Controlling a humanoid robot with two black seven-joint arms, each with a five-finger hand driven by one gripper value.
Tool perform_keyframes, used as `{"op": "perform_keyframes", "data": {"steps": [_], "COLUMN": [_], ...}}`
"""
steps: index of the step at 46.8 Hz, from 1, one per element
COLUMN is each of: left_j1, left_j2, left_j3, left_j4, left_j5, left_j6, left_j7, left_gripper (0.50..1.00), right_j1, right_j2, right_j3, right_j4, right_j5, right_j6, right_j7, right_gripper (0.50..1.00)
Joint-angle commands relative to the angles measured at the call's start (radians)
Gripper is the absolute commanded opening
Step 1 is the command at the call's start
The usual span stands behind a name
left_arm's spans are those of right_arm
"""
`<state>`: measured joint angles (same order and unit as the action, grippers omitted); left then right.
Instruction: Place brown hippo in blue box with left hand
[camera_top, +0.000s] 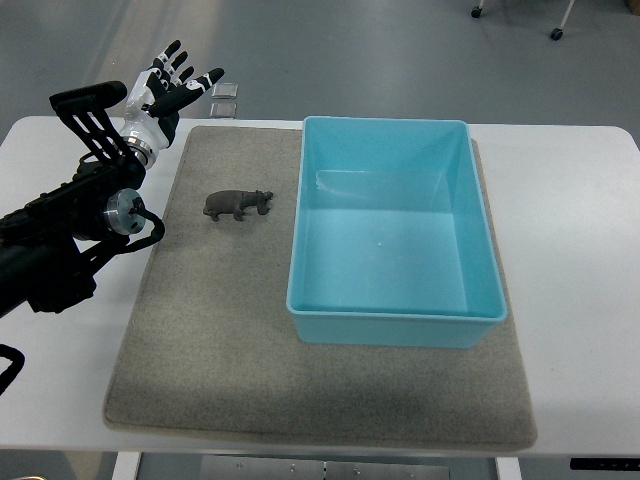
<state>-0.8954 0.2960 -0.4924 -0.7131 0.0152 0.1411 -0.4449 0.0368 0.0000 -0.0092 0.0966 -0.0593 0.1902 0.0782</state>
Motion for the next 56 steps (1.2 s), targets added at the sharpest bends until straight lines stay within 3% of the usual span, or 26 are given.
{"op": "perform_keyframes", "data": {"steps": [1,25,45,56], "left_j1": [0.000,-0.017,-0.016,-0.016], "left_j2": [0.002,0.006,0.038,0.054], "left_j3": [0.002,0.002,0.011,0.037], "left_j4": [0.000,0.001,0.000,0.000], "left_j5": [-0.001,-0.001,0.022,0.169], "left_j6": [0.000,-0.005,-0.067,-0.103], "left_j7": [0.000,0.000,0.000,0.000], "left_gripper": [0.996,0.996,0.996,0.994], "right_j1": [0.000,0.000,0.000,0.000], "right_j2": [0.000,0.000,0.000,0.000], "right_j3": [0.000,0.000,0.000,0.000], "right_j4": [0.000,0.000,0.000,0.000], "right_j5": [-0.001,-0.001,-0.001,-0.001], "right_j6": [0.000,0.000,0.000,0.000], "right_j7": [0.000,0.000,0.000,0.000], "right_gripper": [0.936,0.936,0.936,0.936]}}
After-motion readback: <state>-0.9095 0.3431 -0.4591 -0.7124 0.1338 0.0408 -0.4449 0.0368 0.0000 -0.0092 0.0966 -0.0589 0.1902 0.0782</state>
